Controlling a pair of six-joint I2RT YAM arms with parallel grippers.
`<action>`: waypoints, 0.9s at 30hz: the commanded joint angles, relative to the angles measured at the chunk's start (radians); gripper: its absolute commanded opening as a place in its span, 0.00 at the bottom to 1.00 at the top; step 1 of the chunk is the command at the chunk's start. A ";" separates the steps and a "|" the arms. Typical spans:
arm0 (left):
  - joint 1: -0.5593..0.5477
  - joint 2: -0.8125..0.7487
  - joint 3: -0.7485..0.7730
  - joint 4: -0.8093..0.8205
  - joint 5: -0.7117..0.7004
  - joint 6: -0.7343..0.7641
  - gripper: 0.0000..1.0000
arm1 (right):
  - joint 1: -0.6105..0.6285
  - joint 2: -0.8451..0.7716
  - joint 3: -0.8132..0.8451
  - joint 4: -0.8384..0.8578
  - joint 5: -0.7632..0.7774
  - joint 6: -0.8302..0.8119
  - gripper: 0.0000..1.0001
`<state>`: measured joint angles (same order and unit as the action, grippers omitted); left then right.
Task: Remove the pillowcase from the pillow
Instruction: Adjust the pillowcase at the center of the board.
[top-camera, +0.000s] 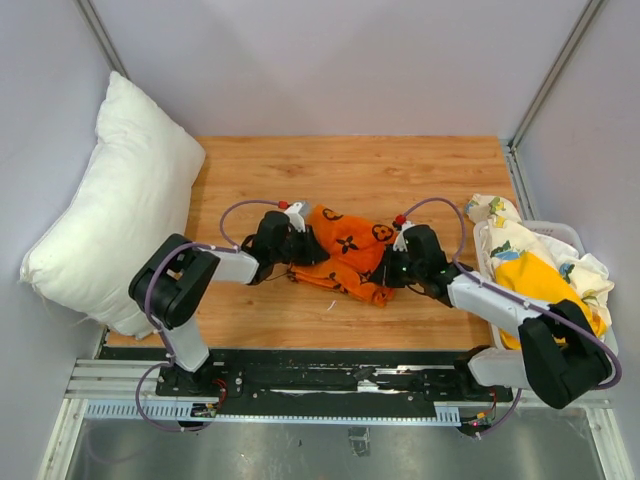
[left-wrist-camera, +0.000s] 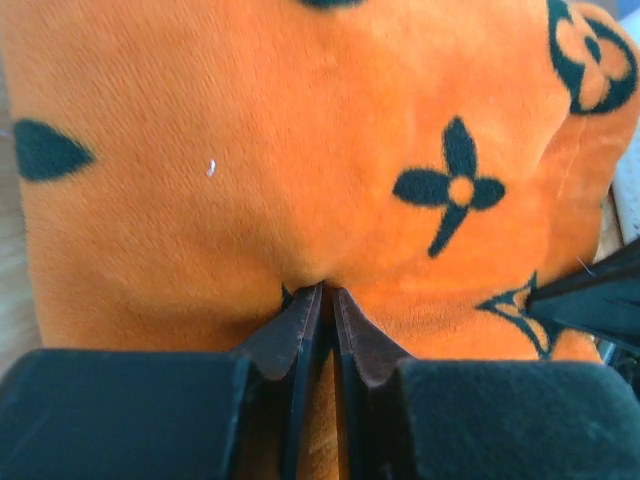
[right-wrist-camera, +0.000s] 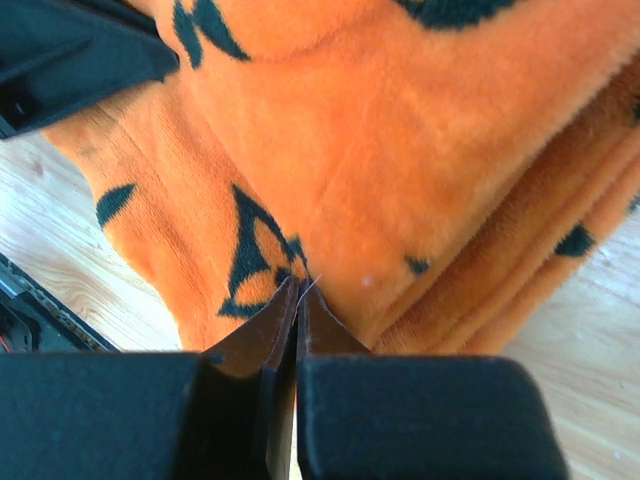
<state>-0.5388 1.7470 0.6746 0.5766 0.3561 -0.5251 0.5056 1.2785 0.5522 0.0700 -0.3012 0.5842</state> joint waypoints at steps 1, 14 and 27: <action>0.004 -0.061 0.093 -0.153 -0.138 0.067 0.17 | 0.007 -0.044 0.051 -0.145 0.056 -0.071 0.01; 0.000 -0.450 -0.004 -0.347 -0.240 0.064 0.70 | -0.263 0.022 0.264 -0.164 0.124 -0.039 0.84; -0.131 -0.704 -0.175 -0.579 -0.170 -0.034 0.01 | -0.322 0.453 0.636 -0.288 0.117 -0.022 0.59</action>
<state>-0.6121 1.0424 0.5323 0.0505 0.1513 -0.5278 0.1989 1.6611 1.1030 -0.1528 -0.1753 0.5549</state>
